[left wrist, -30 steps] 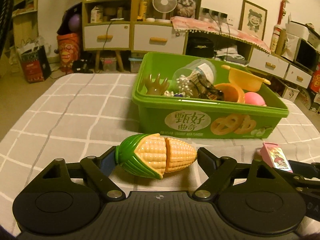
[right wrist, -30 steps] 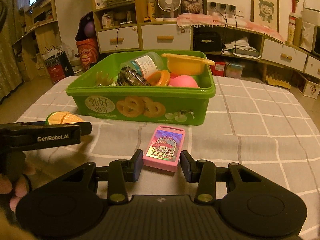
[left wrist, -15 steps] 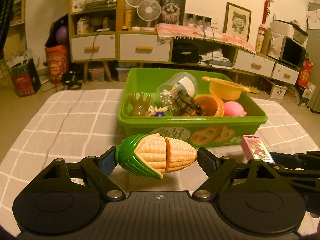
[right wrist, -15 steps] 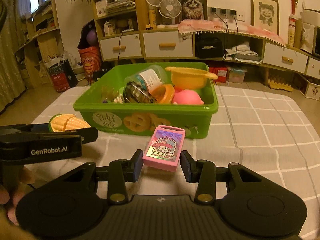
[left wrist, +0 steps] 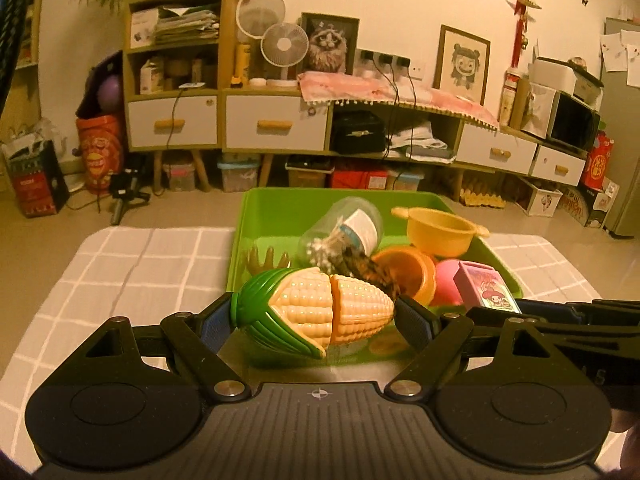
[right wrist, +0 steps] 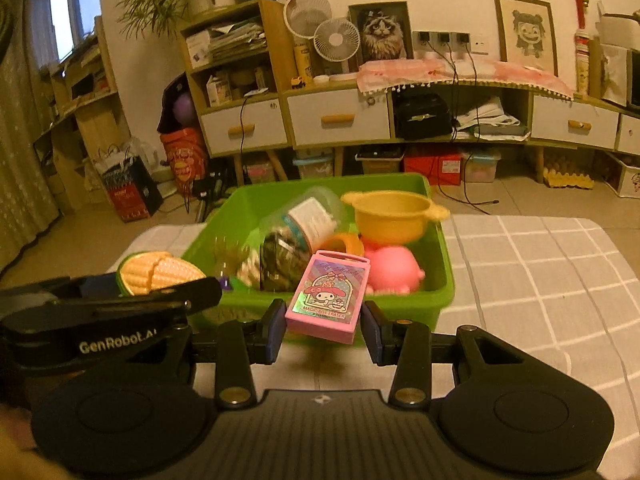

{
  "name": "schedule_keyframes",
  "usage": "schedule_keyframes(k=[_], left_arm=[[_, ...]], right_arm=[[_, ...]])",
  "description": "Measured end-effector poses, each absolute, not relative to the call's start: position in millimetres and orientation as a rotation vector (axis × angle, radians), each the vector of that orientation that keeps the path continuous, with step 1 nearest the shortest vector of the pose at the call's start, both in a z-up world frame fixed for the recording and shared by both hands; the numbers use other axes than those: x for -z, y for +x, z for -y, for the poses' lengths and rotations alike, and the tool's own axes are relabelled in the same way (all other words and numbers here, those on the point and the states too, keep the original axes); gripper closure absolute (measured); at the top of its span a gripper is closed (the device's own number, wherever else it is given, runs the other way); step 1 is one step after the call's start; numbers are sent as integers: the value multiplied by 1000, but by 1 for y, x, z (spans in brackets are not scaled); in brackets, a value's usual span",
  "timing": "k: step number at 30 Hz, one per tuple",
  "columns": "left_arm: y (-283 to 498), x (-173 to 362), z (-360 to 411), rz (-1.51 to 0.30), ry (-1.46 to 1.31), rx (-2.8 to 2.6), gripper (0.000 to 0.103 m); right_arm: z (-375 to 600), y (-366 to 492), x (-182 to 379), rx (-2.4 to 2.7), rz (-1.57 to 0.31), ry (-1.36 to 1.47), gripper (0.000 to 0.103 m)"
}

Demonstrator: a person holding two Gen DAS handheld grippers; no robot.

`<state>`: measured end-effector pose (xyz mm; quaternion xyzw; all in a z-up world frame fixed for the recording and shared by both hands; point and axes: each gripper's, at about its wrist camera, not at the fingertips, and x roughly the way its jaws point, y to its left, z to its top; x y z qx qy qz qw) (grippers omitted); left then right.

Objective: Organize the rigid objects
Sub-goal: 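Carry the corn with the left tool while the right tool carries the pink box over the bin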

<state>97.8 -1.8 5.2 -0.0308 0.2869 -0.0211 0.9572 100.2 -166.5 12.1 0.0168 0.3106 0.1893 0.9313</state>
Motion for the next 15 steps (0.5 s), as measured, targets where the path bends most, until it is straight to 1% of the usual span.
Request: schedule_keyframes(k=[12, 15], left_arm=[[141, 2, 3, -630, -19, 106, 18], [150, 6, 1, -652, -20, 106, 18]], right_arm=[[173, 152, -12, -376, -699, 146, 88], [169, 162, -9, -371, -709, 122, 88]])
